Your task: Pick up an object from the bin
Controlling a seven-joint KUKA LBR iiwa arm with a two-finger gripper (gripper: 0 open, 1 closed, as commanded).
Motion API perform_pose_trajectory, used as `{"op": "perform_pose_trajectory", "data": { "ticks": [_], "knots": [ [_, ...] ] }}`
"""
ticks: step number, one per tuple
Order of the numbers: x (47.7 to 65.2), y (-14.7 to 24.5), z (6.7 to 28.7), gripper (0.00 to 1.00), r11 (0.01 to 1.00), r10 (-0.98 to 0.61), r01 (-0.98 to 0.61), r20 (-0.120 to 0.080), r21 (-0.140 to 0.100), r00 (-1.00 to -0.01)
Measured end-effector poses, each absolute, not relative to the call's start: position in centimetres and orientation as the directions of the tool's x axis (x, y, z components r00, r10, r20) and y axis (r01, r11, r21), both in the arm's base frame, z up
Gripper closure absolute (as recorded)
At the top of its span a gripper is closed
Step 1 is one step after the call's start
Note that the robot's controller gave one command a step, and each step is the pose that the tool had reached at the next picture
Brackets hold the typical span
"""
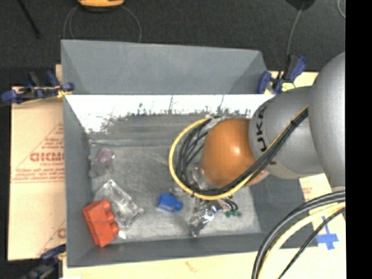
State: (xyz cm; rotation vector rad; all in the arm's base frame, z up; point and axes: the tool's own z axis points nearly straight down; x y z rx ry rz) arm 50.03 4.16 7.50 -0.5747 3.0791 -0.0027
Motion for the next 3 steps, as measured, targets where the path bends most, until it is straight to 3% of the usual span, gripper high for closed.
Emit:
{"op": "perform_pose_trajectory", "data": {
  "ticks": [1,2,3],
  "knots": [
    [50.8,9.0,7.3,0.0,0.885,-0.466,-0.466,-0.01,-0.007,-0.885],
    [51.1,9.2,7.7,1.0,0.885,-0.465,-0.465,-0.02,-0.007,-0.885],
    [56.2,-1.4,21.7,1.0,0.825,-0.565,-0.565,-0.01,-0.01,-0.825]
  ]
}}
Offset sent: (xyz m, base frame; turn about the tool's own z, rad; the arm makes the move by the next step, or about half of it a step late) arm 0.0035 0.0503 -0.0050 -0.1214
